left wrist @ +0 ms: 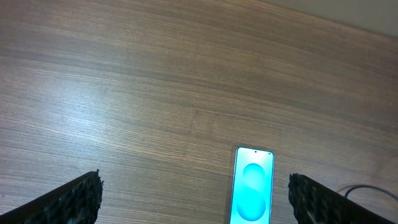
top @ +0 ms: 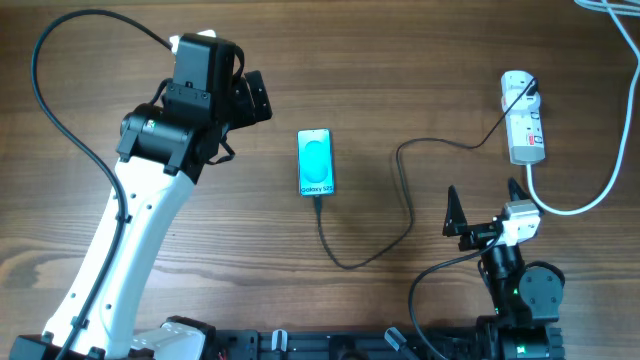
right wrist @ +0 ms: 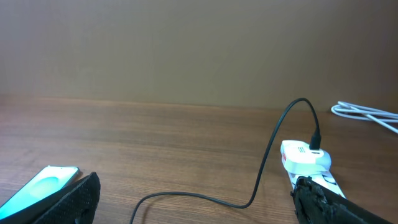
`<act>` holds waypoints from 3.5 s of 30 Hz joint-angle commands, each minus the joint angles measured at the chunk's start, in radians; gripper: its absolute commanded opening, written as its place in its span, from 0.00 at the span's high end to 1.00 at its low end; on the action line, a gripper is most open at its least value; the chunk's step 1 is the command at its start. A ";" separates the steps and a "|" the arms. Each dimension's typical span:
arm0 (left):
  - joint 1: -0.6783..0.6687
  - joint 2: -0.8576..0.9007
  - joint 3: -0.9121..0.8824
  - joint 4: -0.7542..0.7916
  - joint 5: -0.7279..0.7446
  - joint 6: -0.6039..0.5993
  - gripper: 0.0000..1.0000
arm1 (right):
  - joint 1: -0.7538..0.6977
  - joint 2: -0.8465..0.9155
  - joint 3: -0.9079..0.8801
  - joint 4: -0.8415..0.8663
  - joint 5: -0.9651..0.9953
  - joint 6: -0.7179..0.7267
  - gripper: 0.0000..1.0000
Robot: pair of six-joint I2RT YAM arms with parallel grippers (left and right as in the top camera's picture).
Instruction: Plug charger to phone and switch on socket
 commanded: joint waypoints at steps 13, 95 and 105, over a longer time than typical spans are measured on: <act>0.017 -0.126 -0.006 -0.282 0.047 0.021 0.00 | 0.000 -0.011 0.000 0.003 0.006 -0.018 0.00; 0.340 -1.432 -1.458 0.841 0.324 0.384 0.00 | 0.000 -0.011 0.000 0.003 0.006 -0.018 0.00; 0.335 -1.432 -1.458 0.834 0.237 0.385 0.00 | 0.000 -0.011 0.000 0.003 0.006 -0.018 0.00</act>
